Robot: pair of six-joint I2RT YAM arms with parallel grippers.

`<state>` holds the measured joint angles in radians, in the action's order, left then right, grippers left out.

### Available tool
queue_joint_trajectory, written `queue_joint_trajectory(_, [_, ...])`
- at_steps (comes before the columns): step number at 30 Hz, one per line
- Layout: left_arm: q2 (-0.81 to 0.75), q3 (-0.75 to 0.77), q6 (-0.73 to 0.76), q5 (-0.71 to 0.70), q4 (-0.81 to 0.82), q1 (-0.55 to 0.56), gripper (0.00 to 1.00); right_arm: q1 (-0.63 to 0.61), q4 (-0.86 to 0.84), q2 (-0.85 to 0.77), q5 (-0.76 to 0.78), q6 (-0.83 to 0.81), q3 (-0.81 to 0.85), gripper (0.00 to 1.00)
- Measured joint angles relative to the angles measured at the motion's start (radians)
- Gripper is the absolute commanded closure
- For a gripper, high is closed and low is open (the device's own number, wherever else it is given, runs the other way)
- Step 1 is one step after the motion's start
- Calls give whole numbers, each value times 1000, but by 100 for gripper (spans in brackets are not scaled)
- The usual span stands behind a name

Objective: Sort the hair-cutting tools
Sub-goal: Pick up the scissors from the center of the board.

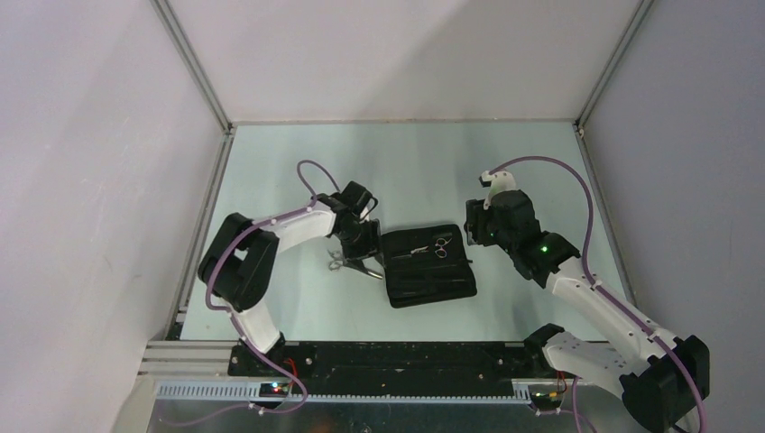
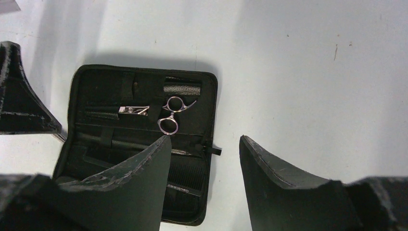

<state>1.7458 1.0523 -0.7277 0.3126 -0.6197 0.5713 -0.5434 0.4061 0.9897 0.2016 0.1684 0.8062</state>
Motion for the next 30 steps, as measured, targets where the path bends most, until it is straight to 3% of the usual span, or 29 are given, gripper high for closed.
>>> queue_joint_trajectory(4, [-49, 30, 85, -108, -53, 0, 26, -4, 0, 0, 0, 0, 0, 41])
queue_joint_trajectory(10, [-151, 78, 337, -315, -149, 0, 16, -10, 0, 2, -1, -1, 0, 41])
queue_joint_trajectory(22, [-67, 44, 840, -523, -182, 66, 18, -32, -11, 2, -5, -10, -11, 41])
queue_joint_trajectory(30, [-19, 42, 1029, -506, -129, 108, 22, -40, -16, 5, -6, -12, -11, 41])
